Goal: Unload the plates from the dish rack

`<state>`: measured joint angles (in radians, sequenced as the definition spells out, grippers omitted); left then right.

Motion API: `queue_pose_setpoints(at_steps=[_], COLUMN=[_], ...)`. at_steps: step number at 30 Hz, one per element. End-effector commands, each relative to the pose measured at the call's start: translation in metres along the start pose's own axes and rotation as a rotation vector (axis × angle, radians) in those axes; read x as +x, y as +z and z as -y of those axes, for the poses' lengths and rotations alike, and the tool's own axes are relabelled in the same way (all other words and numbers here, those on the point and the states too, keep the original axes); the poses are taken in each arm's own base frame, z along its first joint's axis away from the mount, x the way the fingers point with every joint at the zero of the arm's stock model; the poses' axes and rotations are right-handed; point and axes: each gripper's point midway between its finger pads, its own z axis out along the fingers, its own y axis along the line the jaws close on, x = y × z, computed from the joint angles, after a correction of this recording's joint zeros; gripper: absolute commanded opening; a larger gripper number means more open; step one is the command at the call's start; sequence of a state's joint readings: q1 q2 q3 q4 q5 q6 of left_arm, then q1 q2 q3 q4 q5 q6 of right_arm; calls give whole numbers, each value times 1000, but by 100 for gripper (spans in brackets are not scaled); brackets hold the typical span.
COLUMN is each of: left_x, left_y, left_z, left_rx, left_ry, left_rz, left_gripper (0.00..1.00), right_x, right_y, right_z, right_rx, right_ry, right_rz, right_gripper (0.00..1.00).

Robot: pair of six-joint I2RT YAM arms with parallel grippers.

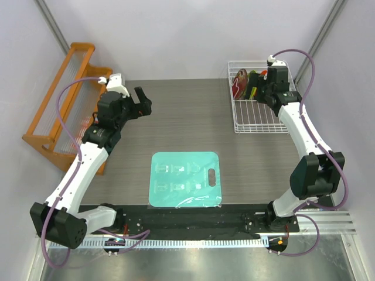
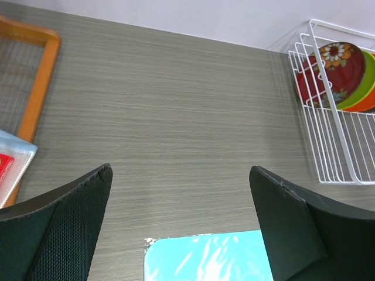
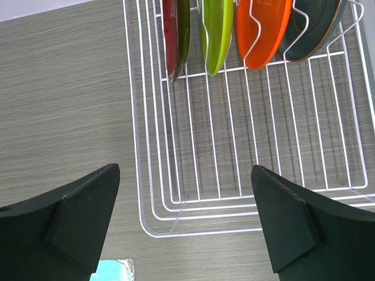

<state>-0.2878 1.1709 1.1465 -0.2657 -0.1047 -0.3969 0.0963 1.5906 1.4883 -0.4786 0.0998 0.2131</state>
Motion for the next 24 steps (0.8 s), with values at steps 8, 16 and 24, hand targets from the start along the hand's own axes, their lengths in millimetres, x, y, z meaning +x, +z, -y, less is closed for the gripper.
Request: queue_pose_setpoints(at_steps=[8, 16, 24], left_x=[11, 45, 62], left_y=[28, 49, 66], left_z=[-12, -21, -16], left_rx=[-65, -98, -68], left_ry=[-6, -27, -39], left_rz=[-3, -76, -124], left_gripper=[99, 99, 99], right_x=[-39, -49, -66], right_y=[23, 73, 114], right_z=[-19, -28, -36], right_rx=[-61, -63, -72], right_ry=[-7, -7, -20], right_rz=[98, 79, 101], right_gripper=[100, 90, 72])
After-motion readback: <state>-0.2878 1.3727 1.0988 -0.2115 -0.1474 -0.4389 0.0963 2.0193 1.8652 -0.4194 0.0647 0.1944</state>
